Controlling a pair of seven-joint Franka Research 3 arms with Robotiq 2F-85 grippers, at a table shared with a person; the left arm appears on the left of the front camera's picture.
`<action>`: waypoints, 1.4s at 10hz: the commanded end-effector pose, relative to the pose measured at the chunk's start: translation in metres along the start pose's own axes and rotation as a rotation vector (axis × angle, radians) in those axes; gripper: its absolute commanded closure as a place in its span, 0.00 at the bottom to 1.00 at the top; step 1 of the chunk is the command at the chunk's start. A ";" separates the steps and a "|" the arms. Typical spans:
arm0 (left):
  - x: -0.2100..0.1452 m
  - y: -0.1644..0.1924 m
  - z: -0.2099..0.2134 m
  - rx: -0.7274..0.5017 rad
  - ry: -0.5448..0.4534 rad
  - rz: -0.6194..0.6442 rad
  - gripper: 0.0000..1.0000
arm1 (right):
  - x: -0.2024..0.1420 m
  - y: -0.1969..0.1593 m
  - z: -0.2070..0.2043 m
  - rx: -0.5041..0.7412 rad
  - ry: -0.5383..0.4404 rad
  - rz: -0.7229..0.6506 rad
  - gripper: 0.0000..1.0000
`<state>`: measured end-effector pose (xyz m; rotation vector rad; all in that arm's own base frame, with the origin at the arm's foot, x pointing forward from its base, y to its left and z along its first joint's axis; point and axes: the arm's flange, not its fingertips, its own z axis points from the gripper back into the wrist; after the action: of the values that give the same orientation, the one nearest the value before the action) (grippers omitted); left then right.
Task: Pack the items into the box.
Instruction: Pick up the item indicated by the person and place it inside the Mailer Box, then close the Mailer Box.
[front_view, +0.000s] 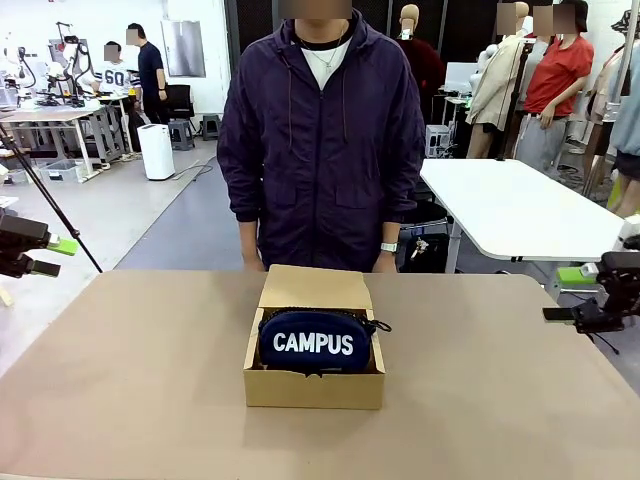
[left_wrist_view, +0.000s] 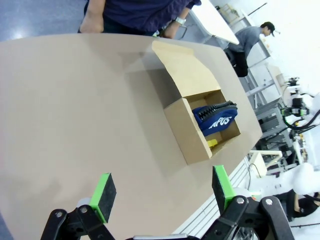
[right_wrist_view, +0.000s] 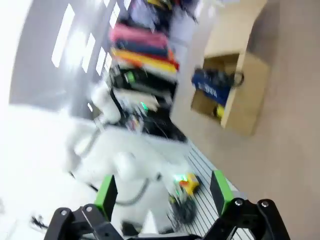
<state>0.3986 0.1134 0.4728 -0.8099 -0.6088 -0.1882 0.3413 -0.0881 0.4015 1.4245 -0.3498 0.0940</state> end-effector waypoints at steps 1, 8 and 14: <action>0.000 -0.001 0.002 -0.004 0.007 0.006 0.00 | -0.001 0.024 -0.008 -0.078 0.147 0.063 0.00; 0.000 -0.001 0.002 -0.004 0.007 0.006 0.00 | -0.001 0.024 -0.008 -0.078 0.147 0.063 0.00; 0.000 -0.001 0.002 -0.004 0.007 0.006 0.00 | -0.001 0.024 -0.008 -0.078 0.147 0.063 0.00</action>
<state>0.3987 0.1133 0.4729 -0.8099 -0.6089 -0.1886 0.3341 -0.0734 0.4187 1.3196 -0.2824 0.2302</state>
